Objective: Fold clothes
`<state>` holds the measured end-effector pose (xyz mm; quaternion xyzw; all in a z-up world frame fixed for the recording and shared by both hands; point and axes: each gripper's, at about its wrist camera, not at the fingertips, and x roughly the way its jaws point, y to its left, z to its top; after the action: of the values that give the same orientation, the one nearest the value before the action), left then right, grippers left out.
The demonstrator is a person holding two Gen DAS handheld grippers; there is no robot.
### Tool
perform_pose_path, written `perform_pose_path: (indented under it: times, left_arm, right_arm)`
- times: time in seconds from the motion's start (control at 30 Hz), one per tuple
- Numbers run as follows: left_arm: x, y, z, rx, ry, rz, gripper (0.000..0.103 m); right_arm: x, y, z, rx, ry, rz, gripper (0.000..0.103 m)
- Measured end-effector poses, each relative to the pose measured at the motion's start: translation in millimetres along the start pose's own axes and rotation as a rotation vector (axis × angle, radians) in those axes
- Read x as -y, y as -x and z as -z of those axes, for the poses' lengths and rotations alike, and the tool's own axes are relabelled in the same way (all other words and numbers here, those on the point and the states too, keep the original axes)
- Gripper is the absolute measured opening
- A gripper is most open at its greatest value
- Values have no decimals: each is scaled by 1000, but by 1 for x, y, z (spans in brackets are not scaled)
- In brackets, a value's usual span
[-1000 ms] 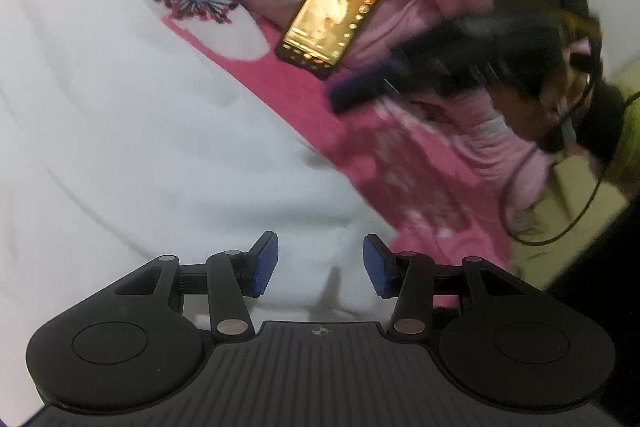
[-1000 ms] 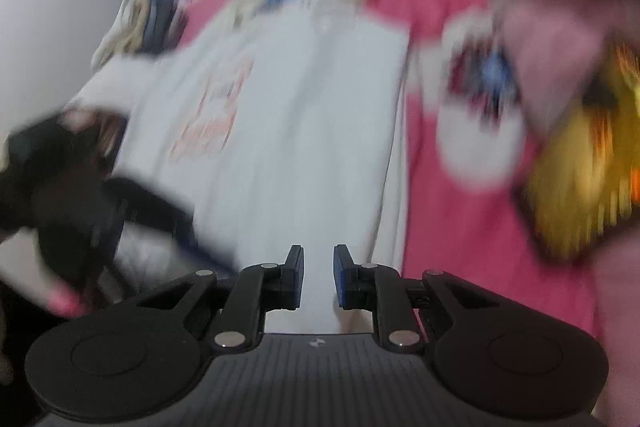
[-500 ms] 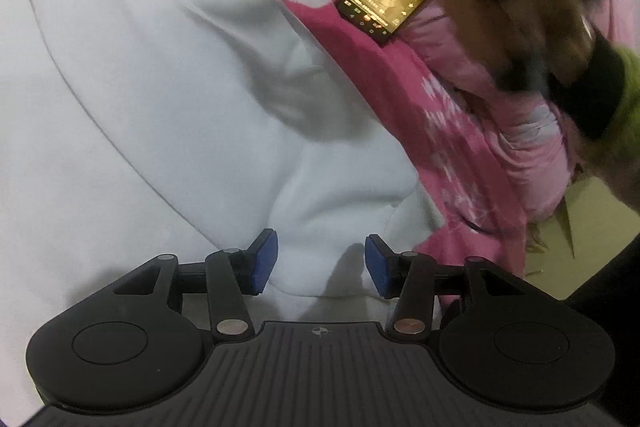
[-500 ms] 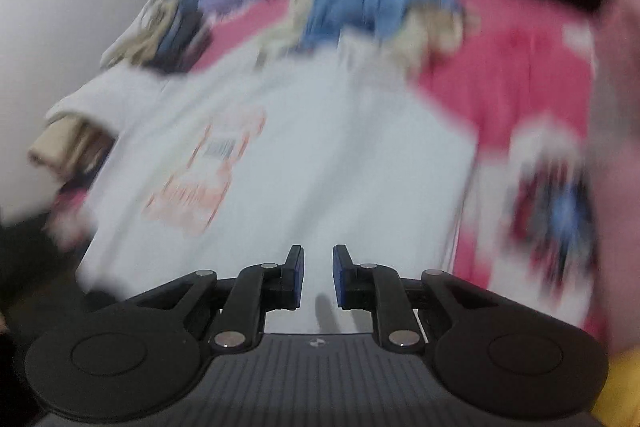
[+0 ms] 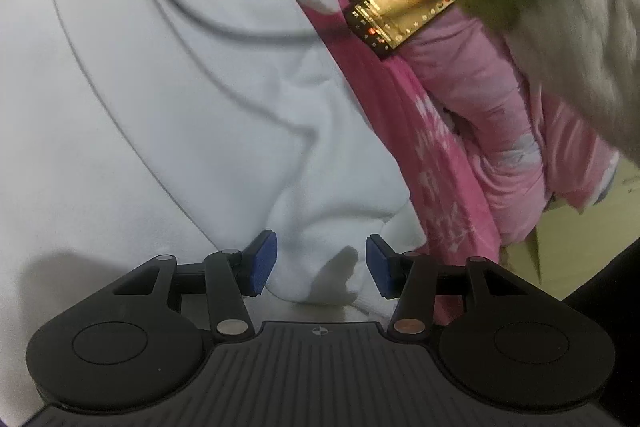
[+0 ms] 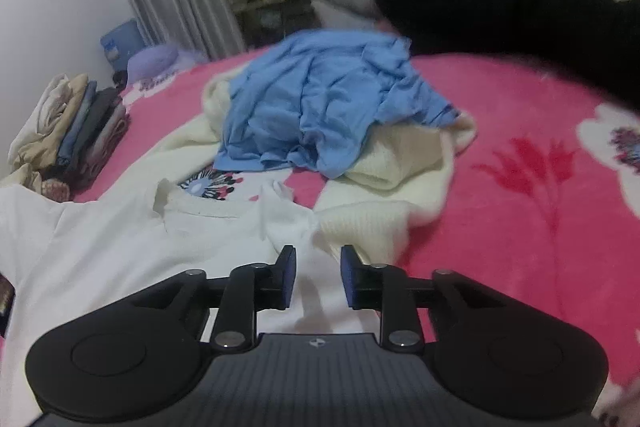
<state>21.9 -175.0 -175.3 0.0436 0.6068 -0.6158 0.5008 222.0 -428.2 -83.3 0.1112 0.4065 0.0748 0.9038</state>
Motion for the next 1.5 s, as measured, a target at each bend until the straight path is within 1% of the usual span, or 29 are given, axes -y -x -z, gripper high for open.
perform_pose_path:
  times: [0.07,0.13,0.2,0.23,0.27,0.3,0.33,0.37,0.5,0.63,0.67,0.7,0.77,0.87,0.97,1.0,1.1,1.13,1.2,1.3,1.37,1.43,1.5]
  left_arm:
    - [-1,1,-1,0,-2,7,50]
    - [-1,-1,-2,-1,-5,9,50]
    - [-2,-2,-2,0,-6,11,50]
    - [-2,-3,-3,1,-6,13,50]
    - [-2,-2,-2,2,-4,14,50]
    - [-3,-2,-2,3,-2,16,50]
    - [-3,-2,-2,3,1,18,50]
    - [-4,-1,-2,3,3,20,50]
    - [-5,-1,-2,9,18,27,50]
    - [-4,-2,-2,9,16,25,50]
    - [-3,-3,-2,9,15,24,50]
    - [-3,-3,-2,9,14,23,50]
    - [-2,-4,-2,10,13,20,50]
    - [-2,-3,-1,15,12,19,50]
    - [-1,-3,0,17,8,17,50]
    - [-2,-3,0,16,9,17,50]
    - [-2,-3,-1,15,14,21,50]
    - [-3,-3,-1,14,14,22,50]
    - [-3,-3,-1,13,16,23,50]
    - [-3,-2,-1,12,19,24,50]
    - [-4,-2,-1,10,26,28,50]
    - [-5,-1,-1,8,32,33,50]
    - [-6,-1,-2,7,38,40,49]
  right_arm:
    - [-5,-17,-12,-57,43,-6,32]
    - [-9,-34,-20,-134,86,35,32]
    - [-3,-48,-25,-199,65,24,31]
    - [1,-55,-27,-232,53,17,20]
    - [0,-55,-28,-238,61,15,11]
    - [0,-55,-29,-241,71,13,7]
    - [-1,-55,-29,-245,81,11,6]
    - [-5,-50,-29,-211,132,45,6]
    - [-36,-38,-9,-67,381,299,5]
    - [-71,-66,34,24,695,498,6]
    - [-74,-76,43,35,756,542,6]
    - [-72,-83,45,44,784,574,6]
    - [-66,-87,39,54,724,574,7]
    - [-50,-75,15,66,521,509,9]
    - [-22,-62,-8,68,255,418,10]
    - [-14,-60,-14,68,199,404,13]
    - [-7,-60,-20,72,184,393,26]
    - [-4,-59,-23,76,170,382,29]
    - [8,-57,-31,75,86,340,33]
    - [24,-54,-45,96,18,400,34]
    - [31,-47,-53,119,-15,398,33]
    - [31,-31,-57,149,-46,335,33]
    - [25,-15,-56,160,-50,241,33]
